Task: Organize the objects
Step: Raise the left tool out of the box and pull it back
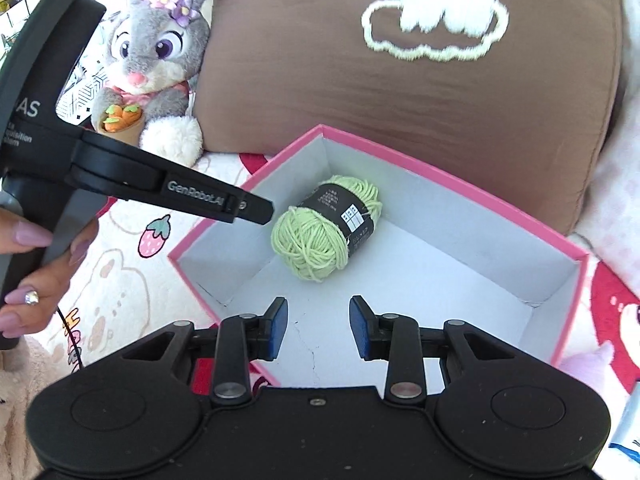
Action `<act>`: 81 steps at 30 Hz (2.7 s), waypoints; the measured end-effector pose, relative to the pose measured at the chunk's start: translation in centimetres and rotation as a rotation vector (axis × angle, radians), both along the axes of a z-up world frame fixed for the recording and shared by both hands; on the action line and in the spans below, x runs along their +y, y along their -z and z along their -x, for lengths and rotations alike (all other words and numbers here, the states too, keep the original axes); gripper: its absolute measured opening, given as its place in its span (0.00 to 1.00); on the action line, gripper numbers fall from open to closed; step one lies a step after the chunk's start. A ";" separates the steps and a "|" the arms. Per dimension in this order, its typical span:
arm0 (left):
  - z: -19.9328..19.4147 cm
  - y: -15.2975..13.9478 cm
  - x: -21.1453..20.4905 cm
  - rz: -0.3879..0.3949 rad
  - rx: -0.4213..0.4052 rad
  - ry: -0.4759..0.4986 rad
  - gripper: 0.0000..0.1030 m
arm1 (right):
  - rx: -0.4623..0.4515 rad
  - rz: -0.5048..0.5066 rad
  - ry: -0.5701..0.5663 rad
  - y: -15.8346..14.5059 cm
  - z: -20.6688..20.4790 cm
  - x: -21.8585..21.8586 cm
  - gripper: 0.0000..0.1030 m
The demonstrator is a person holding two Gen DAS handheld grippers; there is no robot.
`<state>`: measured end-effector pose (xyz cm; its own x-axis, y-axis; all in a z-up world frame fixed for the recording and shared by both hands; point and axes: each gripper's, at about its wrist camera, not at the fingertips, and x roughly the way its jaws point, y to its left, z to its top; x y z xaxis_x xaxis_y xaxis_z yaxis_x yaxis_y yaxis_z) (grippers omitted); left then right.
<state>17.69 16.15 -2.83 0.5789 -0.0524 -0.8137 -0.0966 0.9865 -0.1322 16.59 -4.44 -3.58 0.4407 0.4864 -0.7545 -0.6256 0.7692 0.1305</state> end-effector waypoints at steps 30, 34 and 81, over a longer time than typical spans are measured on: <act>11.3 -8.6 -4.3 -0.060 -0.110 0.139 0.69 | -0.027 -0.006 0.113 -9.3 8.3 -8.4 0.56; 12.3 -9.4 -5.5 -0.076 -0.129 0.159 0.71 | -0.012 -0.017 0.112 -10.0 9.6 -9.3 0.57; 13.0 -5.0 -22.6 0.171 0.060 0.386 0.78 | -0.039 0.103 0.141 -6.2 17.0 -18.9 0.71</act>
